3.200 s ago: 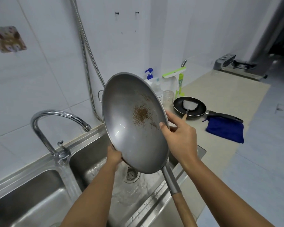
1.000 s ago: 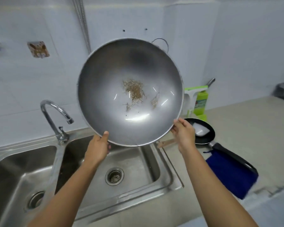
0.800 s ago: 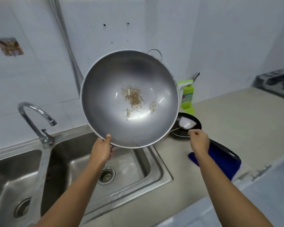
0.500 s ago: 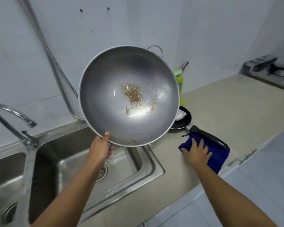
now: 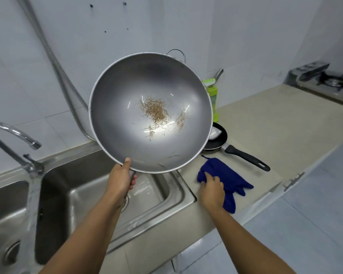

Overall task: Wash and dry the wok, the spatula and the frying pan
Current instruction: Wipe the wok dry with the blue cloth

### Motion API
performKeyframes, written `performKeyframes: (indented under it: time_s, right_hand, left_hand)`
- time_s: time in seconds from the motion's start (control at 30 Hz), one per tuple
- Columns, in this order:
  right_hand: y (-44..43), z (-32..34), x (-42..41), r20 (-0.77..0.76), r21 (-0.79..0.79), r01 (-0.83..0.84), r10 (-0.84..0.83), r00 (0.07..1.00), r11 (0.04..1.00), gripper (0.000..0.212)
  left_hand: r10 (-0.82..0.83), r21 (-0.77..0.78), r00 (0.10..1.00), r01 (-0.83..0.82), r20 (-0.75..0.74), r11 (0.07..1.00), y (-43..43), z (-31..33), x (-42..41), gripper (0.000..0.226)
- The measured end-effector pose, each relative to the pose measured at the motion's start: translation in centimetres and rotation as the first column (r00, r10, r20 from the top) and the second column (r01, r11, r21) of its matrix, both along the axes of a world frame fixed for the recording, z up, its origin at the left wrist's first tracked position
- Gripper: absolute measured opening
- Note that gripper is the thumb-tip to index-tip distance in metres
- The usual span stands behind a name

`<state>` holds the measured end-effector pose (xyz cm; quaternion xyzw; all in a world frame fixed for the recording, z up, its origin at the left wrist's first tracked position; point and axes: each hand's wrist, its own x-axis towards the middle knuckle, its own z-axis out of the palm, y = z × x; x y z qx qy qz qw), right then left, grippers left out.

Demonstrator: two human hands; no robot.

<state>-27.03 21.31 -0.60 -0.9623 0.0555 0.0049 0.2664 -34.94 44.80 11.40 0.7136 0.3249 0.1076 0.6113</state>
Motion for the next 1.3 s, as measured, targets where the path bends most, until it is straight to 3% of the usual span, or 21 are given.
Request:
performKeyframes:
  time_s: [0.07, 0.13, 0.3, 0.37, 0.6, 0.77, 0.87, 0.97, 1.03, 1.13, 1.3]
  right_hand:
    - [0.5, 1.7, 0.4, 0.005, 0.333, 0.143, -0.153, 0.988, 0.932, 0.042]
    - [1.1, 4.3, 0.8, 0.023, 0.536, 0.206, -0.259, 0.966, 0.819, 0.038]
    - [2.8, 12.5, -0.2, 0.086, 0.870, 0.085, -0.318, 0.944, 0.487, 0.035]
    - [4.3, 15.7, -1.6, 0.135, 0.893, -0.020, -0.227, 0.965, 0.449, 0.032]
    - [10.9, 22.0, -6.8, 0.291, 0.834, -0.304, 0.100, 0.951, 0.460, 0.037]
    - [15.9, 21.4, -10.2, 0.313, 0.797, -0.468, 0.401, 0.861, 0.382, 0.030]
    - [18.4, 18.1, -11.7, 0.249, 0.721, -0.585, 0.649, 0.719, 0.371, 0.030]
    - [20.8, 13.0, -13.2, 0.108, 0.343, -0.799, 0.825, 0.555, 0.493, 0.043]
    - [21.8, 10.2, -15.3, -0.100, 0.206, -0.863, 0.888, 0.450, 0.461, 0.056]
    - [22.3, 6.9, -18.7, -0.231, 0.185, -0.913, 0.919, 0.320, 0.364, 0.067]
    - [22.4, 3.8, -22.4, -0.236, 0.210, -0.917, 0.927, 0.290, 0.340, 0.058]
  left_hand:
    - [0.002, 0.000, 1.000, -0.002, -0.004, 1.000, 0.1, -0.2, -0.9, 0.043]
    - [0.011, -0.008, 1.000, -0.011, -0.006, 1.000, 0.4, -0.4, -1.8, 0.044]
    - [0.029, -0.081, 1.000, -0.028, 0.007, 0.996, 1.5, -0.8, -3.9, 0.042]
    - [0.023, -0.080, 1.000, -0.023, 0.002, 0.996, 1.9, -0.6, -5.0, 0.043]
    - [0.045, -0.077, 0.998, -0.048, -0.038, 0.996, 3.3, 0.4, -10.2, 0.039]
    - [0.042, 0.005, 0.993, -0.042, -0.111, 0.999, 4.2, 0.4, -15.5, 0.042]
    - [0.080, -0.010, 0.983, -0.083, -0.166, 0.996, 4.5, -0.3, -18.7, 0.046]
    - [0.098, -0.054, 0.971, -0.113, -0.218, 0.992, 4.7, -1.7, -22.4, 0.050]
    - [0.112, -0.098, 0.955, -0.144, -0.274, 0.985, 4.6, -2.7, -25.2, 0.052]
    - [0.141, -0.118, 0.930, -0.191, -0.340, 0.974, 4.1, -4.0, -28.7, 0.055]
    - [0.196, -0.165, 0.911, -0.270, -0.363, 0.949, 3.0, -5.0, -32.1, 0.054]
